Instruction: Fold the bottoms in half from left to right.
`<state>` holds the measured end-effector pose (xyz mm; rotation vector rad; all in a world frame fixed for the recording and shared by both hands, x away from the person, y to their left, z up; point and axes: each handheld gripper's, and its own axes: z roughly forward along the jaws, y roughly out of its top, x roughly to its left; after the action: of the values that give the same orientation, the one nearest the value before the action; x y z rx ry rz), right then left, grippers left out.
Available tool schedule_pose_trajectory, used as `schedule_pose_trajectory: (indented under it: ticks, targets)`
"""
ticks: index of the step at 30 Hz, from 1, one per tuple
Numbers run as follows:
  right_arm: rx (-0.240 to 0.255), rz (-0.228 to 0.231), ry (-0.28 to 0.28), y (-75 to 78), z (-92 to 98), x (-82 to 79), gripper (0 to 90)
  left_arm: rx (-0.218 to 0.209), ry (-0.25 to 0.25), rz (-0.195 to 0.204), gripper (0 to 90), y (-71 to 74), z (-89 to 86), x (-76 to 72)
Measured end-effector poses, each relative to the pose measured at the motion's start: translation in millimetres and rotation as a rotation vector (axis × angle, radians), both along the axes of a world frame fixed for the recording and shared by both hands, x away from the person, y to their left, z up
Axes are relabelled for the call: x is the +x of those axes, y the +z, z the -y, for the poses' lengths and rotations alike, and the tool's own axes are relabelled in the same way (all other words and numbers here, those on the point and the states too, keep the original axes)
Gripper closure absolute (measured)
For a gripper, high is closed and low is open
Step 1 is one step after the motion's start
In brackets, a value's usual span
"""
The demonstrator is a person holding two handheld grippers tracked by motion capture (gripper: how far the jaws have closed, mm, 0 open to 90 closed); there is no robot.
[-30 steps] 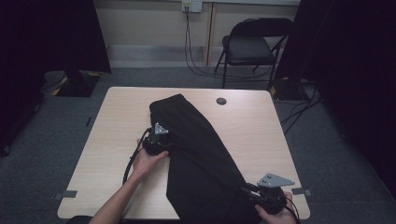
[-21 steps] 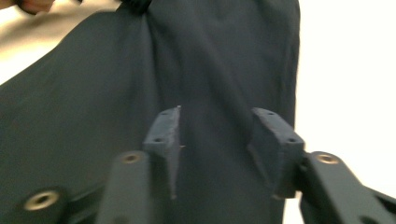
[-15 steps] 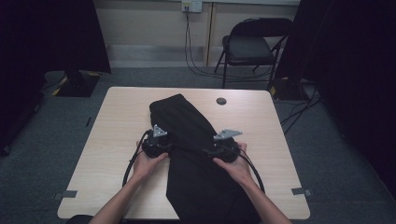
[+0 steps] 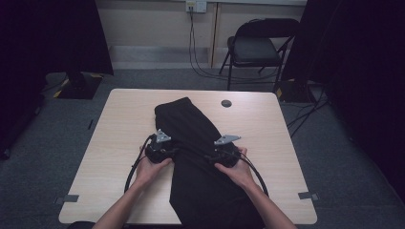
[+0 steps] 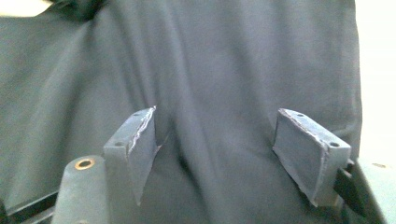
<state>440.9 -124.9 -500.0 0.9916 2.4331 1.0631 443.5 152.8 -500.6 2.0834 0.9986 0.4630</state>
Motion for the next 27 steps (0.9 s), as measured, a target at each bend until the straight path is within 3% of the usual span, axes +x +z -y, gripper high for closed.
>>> schedule_pose_trajectory:
  ticks: [7, 13, 15, 16, 18, 19, 20, 22, 23, 25, 27]
  targets:
    - [-0.020, -0.027, 0.013, 3.1, 23.6, -69.3, 29.9, 0.007, -0.152, -0.001, 58.4, 0.6, 26.6, -19.4]
    - [-0.075, -0.098, 0.026, 11.4, 34.9, -139.2, 29.9, 0.031, -0.326, -0.031, 58.3, 4.5, 53.3, -58.2]
    - [-0.094, -0.114, 0.022, 14.1, 37.7, -152.1, 31.8, 0.036, -0.353, -0.049, 58.0, 6.0, 57.1, -68.4]
    - [-0.099, -0.099, 0.006, 16.8, 39.2, -154.4, 33.6, 0.040, -0.355, -0.057, 58.0, 6.8, 58.1, -73.3]
    - [-0.040, -0.036, -0.027, 26.9, 45.2, -147.9, 33.5, 0.054, -0.392, -0.071, 57.1, 8.6, 57.5, -82.8]
    - [-0.010, -0.001, -0.059, 33.0, 50.3, -135.8, 32.7, 0.080, -0.410, -0.078, 56.8, 10.5, 55.5, -84.9]
    - [0.015, 0.007, -0.091, 36.6, 55.1, -122.8, 30.9, 0.068, -0.392, -0.100, 56.4, 11.4, 55.5, -87.8]
    - [0.046, 0.010, -0.131, 40.7, 62.6, -97.8, 30.9, 0.115, -0.403, -0.122, 55.2, 15.9, 51.8, -88.2]
    - [0.049, 0.036, -0.161, 42.0, 66.0, -84.2, 30.2, 0.107, -0.376, -0.142, 54.5, 17.6, 50.3, -88.0]
    - [0.041, 0.061, -0.172, 44.2, 68.5, -56.7, 32.1, 0.032, -0.330, -0.170, 53.3, 21.6, 43.3, -81.1]
    - [0.057, 0.056, -0.180, 45.0, 67.0, -29.4, 32.0, 0.001, -0.286, -0.147, 54.3, 27.9, 38.7, -71.6]
